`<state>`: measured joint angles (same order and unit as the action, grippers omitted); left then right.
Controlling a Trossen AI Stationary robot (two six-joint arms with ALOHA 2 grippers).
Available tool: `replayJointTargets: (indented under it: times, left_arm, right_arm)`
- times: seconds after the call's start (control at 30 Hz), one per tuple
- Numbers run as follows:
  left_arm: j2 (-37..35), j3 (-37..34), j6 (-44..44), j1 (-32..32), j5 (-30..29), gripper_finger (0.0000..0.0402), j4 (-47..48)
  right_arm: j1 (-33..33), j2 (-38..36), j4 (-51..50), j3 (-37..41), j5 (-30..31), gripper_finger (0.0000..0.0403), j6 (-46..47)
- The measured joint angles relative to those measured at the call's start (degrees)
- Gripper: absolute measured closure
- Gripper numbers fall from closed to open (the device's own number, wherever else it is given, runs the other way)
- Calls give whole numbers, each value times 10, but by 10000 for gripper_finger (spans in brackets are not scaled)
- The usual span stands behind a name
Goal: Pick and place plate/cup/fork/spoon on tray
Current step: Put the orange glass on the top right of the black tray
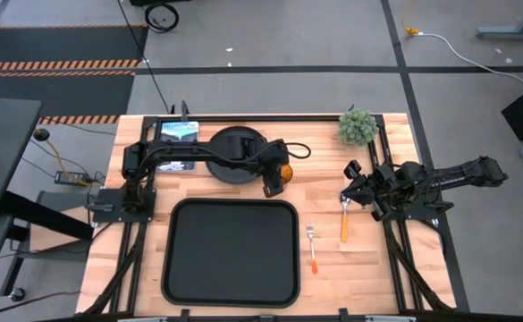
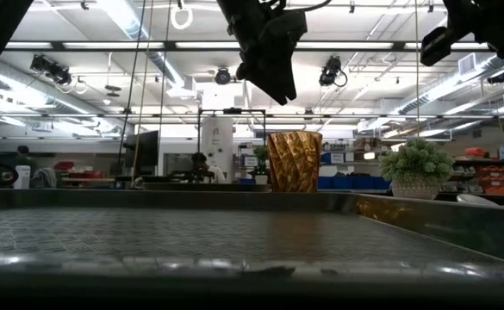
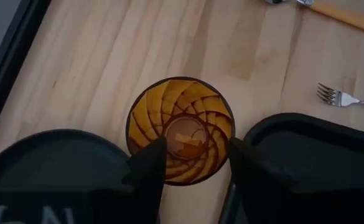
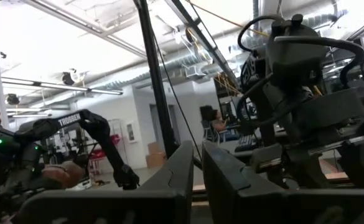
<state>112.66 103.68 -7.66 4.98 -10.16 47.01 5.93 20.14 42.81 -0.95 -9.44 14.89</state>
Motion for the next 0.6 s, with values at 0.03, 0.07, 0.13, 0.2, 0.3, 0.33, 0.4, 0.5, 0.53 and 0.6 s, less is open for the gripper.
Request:
replayJointTargets:
  times: [0.03, 0.07, 0.13, 0.2, 0.3, 0.33, 0.4, 0.5, 0.53, 0.6]
  left_arm:
    - [0, 0, 0, 0, -1, 219, 0]
    - [0, 0, 0, 1, -3, 219, 0]
    - [0, 0, 0, 2, -10, 219, 0]
    - [0, 0, -5, 3, -17, 221, 0]
    - [0, 0, -7, 3, -18, 225, 0]
    - [0, 0, -10, 3, -18, 227, 0]
    - [0, 0, -27, 3, -18, 227, -4]
    - [0, 0, -57, 3, -18, 228, -12]
    - [0, 0, -69, 3, -19, 228, -13]
    - [0, 0, -89, 4, -19, 228, -13]
  right_arm:
    - [0, 0, 0, 0, 2, 362, 0]
    - [0, 0, 0, 0, 7, 362, 0]
    - [0, 0, 0, 0, 15, 362, -1]
    - [0, 2, 0, 0, 22, 362, -1]
    - [0, 8, -1, 0, 24, 362, -11]
    - [0, 10, -1, 0, 24, 362, -14]
    - [0, 15, -2, 0, 24, 362, -21]
    - [0, 22, -7, 0, 24, 362, -36]
    - [0, 25, -11, 0, 24, 362, -40]
    - [0, 30, -25, 0, 24, 362, -41]
